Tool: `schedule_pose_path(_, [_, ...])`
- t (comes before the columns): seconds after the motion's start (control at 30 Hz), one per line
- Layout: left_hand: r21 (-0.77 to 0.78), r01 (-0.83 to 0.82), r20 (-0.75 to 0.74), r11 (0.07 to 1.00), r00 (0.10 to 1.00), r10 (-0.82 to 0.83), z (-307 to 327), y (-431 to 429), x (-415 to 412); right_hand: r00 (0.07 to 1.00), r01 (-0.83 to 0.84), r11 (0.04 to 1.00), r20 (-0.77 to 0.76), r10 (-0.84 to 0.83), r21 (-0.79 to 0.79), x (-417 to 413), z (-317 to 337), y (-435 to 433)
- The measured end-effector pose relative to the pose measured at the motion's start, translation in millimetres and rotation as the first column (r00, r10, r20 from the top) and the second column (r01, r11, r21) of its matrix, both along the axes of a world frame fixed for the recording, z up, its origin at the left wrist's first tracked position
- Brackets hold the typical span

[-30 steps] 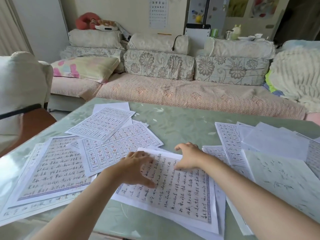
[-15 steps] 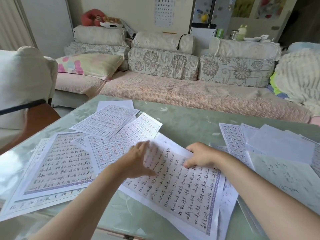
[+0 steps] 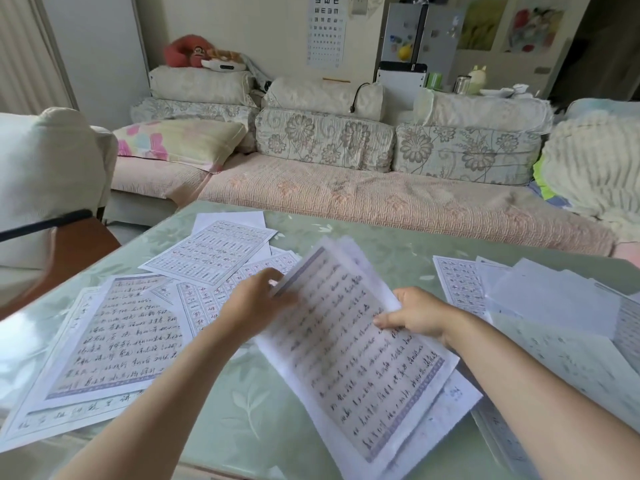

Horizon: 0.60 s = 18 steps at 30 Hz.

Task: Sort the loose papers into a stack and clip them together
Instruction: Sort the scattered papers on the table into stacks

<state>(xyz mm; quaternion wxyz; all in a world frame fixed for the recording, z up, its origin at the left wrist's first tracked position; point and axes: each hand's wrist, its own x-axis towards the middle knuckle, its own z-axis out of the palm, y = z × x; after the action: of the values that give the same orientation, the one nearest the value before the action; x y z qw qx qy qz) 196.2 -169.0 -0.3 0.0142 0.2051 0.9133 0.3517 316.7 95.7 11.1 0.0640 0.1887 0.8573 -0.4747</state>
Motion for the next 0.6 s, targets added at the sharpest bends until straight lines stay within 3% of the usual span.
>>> schedule_pose_path(0.1, [-0.011, -0.09, -0.055, 0.996, 0.994, 0.089, -17.0, -19.9, -22.4, 0.98, 0.167, 0.981, -0.094, -0.176, -0.097, -10.5, -10.1, 7.5])
schedule_pose_path(0.2, [-0.346, -0.106, -0.096, 0.932, 0.992, 0.077, -37.0, -38.2, -37.2, 0.936, 0.311, 0.932, -0.112, -0.335, -0.187, -17.4, -20.1, 9.7])
schedule_pose_path(0.3, [-0.562, 0.032, 0.028, 0.826, 0.999, -0.02, -55.7, -41.3, -39.8, 0.888, 0.429, 0.858, -0.041, -0.457, -0.282, -25.9, -34.3, 9.7])
schedule_pose_path(0.5, [-0.515, 0.28, 0.236, 0.81, 0.955, -0.181, -24.9, -6.5, 4.1, 0.842, 0.531, 0.811, 0.046, -0.537, -0.245, -36.5, -55.6, -3.0])
schedule_pose_path(0.6, [-0.326, 0.282, 0.322, 0.902, 0.93, -0.175, -18.5, 5.3, 10.3, 0.824, 0.561, 0.81, 0.028, -0.565, -0.174, -38.0, -64.0, -2.3])
